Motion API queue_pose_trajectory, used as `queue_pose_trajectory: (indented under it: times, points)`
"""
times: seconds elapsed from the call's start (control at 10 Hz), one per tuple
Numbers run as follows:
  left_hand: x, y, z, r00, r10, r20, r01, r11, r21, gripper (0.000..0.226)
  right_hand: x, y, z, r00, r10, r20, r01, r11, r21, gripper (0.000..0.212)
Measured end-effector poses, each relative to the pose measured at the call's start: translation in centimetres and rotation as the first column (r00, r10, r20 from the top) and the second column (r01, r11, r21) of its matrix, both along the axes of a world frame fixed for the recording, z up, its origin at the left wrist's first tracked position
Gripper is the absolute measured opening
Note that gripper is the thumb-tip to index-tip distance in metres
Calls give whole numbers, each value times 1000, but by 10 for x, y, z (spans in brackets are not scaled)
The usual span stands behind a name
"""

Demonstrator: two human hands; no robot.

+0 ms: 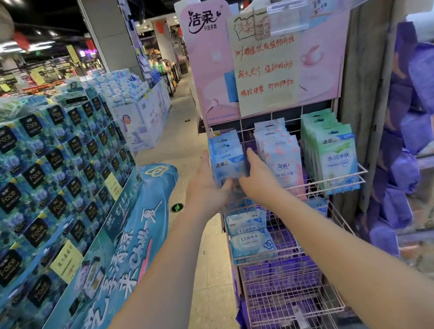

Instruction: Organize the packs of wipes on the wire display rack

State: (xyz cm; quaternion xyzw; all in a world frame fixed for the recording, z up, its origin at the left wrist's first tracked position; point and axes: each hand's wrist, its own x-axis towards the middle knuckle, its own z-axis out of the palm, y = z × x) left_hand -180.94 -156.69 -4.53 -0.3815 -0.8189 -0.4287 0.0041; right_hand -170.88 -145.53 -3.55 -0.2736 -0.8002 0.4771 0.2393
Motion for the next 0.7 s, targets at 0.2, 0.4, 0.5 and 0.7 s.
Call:
queue_pose_trajectory:
  times: [0.2, 0.4, 0.5, 0.7]
  points:
    - [24, -13, 12, 971, 89, -220, -124, 981, -149, 65, 28, -4, 12, 994, 106, 8, -106, 973, 206, 69]
    - [76, -18, 29, 915, 128, -383, -245, 930, -273, 59, 74, 0, 30, 979, 73, 191, -156, 871, 467, 46]
    - [102, -14, 38, 869, 149, -472, -329, 887, -325, 50, 103, 10, 35, 973, 51, 227, -167, 834, 525, 15]
    - [170, 0, 55, 802, 145, -580, -427, 817, -387, 47, 170, 29, 43, 957, -24, 291, -165, 778, 606, 18]
